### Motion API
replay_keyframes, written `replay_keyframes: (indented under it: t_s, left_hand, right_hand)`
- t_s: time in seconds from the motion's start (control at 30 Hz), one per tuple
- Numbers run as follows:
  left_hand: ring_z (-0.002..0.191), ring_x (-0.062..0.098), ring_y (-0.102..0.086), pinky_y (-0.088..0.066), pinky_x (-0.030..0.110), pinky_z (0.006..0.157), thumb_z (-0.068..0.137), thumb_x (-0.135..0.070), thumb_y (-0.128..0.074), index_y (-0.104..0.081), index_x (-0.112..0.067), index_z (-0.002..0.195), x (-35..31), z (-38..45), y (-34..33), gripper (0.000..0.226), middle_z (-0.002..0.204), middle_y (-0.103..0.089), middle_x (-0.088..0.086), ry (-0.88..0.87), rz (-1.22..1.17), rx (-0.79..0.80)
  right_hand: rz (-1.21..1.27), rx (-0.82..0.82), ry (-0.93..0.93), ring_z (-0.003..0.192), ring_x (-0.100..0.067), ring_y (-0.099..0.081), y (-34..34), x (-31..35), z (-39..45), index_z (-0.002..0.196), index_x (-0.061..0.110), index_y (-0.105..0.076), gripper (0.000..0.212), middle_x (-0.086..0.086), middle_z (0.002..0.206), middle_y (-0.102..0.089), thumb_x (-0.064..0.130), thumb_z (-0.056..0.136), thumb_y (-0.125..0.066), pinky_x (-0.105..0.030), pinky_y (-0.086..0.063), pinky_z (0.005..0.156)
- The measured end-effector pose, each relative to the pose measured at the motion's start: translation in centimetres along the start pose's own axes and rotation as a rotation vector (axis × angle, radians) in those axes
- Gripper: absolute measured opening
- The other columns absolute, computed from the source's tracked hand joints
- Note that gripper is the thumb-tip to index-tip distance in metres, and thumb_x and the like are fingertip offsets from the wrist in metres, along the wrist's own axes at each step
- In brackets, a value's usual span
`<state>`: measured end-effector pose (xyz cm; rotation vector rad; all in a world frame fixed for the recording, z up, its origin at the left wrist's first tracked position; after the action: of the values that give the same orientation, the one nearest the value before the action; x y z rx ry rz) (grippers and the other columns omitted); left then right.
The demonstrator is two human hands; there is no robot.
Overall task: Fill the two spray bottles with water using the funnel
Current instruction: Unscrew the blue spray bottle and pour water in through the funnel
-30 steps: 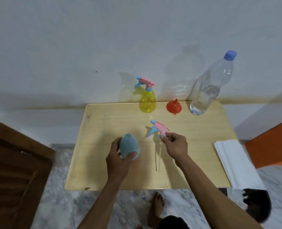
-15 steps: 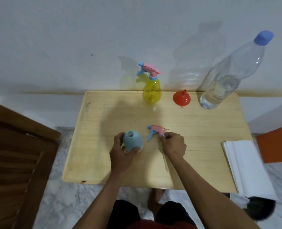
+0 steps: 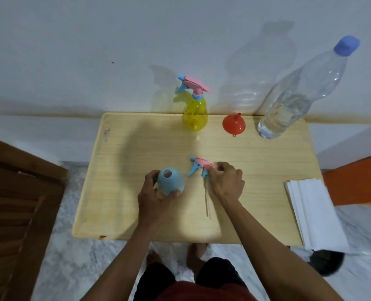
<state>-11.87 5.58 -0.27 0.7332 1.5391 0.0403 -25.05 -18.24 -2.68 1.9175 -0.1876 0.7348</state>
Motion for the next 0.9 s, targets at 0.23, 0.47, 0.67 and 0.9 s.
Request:
replay_keyframes:
  t_s: [0.23, 0.47, 0.67, 0.9]
  left_hand:
    - [0.112, 0.011, -0.062, -0.056, 0.046, 0.095, 0.056, -0.05, -0.083, -0.053, -0.028, 0.12, 2.3, 0.5, 0.4, 0.074, 0.117, -0.061, -0.024, 0.052, -0.015, -0.053]
    - [0.112, 0.008, -0.062, -0.057, 0.044, 0.095, 0.057, -0.046, -0.083, -0.049, -0.033, 0.119, -0.6, 1.2, -0.1, 0.073, 0.116, -0.057, -0.033, -0.047, 0.014, -0.011]
    - [0.115, 0.009, -0.061, -0.055, 0.042, 0.099, 0.057, -0.046, -0.084, -0.045, -0.04, 0.121, -0.1, 1.2, -0.2, 0.075, 0.117, -0.055, -0.038, -0.011, 0.033, -0.009]
    - [0.114, 0.003, -0.06, -0.055, 0.031, 0.099, 0.064, -0.017, -0.094, -0.048, -0.031, 0.122, 0.2, 1.0, -0.4, 0.075, 0.12, -0.056, -0.027, 0.015, 0.017, -0.004]
  right_hand:
    - [0.017, -0.041, 0.043, 0.125, -0.034, -0.048, 1.0, 3.6, 9.8, 0.134, 0.015, -0.054, 0.054, -0.01, 0.128, -0.062, 0.046, 0.092, -0.064, -0.044, -0.042, 0.096]
    - [0.031, -0.096, -0.027, 0.132, -0.037, -0.049, 5.2, 4.5, 16.9, 0.14, 0.008, -0.045, 0.084, -0.016, 0.138, -0.055, 0.044, 0.073, -0.083, -0.044, -0.044, 0.103]
    - [0.026, -0.038, -0.046, 0.129, -0.035, -0.05, 3.1, 3.9, 18.5, 0.13, 0.011, -0.056, 0.076, -0.012, 0.132, -0.059, 0.043, 0.069, -0.085, -0.044, -0.047, 0.103]
    - [0.164, -0.064, 0.004, 0.117, -0.032, -0.06, 4.2, 4.0, 17.0, 0.119, 0.009, -0.061, 0.063, -0.011, 0.122, -0.066, 0.039, 0.069, -0.084, -0.036, -0.047, 0.092]
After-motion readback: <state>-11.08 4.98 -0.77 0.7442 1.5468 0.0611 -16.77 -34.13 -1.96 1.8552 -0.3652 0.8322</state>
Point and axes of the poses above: each hand's wrist, its own z-axis towards the middle knuckle, its own y-axis out of the back of the hand, x = y × z, the point moved 10 cm from there along z, towards the middle knuckle
